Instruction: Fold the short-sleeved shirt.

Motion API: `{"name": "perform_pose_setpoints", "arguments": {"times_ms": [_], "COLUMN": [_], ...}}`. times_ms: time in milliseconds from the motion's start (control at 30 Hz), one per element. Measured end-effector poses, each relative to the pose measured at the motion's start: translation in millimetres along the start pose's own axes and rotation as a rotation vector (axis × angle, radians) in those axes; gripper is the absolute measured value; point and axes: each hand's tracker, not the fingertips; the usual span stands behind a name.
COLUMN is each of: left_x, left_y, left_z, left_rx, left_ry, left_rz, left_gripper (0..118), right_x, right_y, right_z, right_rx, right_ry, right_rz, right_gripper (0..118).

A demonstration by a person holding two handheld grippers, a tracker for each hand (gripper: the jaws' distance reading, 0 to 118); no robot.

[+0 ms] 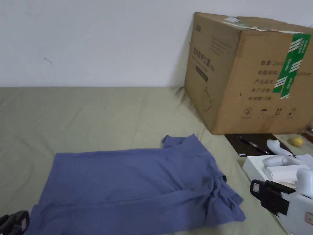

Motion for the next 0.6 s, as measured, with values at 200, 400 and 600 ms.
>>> {"name": "perform_pose_setpoints", "arguments": {"times_ms": [200, 400, 600], "left_x": [-10, -24, -32], "left_y": [-6, -10, -14], "left_z": [-4, -16, -37], "left_rx": [0.009, 0.007, -0.056], "left_ry": [0.025, 0.069, 0.101], "left_rz": [0.074, 0.137, 0.158], "left_gripper": [0, 0, 0], "right_x": [46, 82, 113], "right_y": [36, 14, -18], "right_z": [-78, -163, -198], "right_rx": [-0.323, -0.567, -0.647], "right_ry": [-0.045, -0.086, -0.107], "right_rz": [-0.01, -0.108, -0.318], "right_gripper": [0, 105, 101]}}
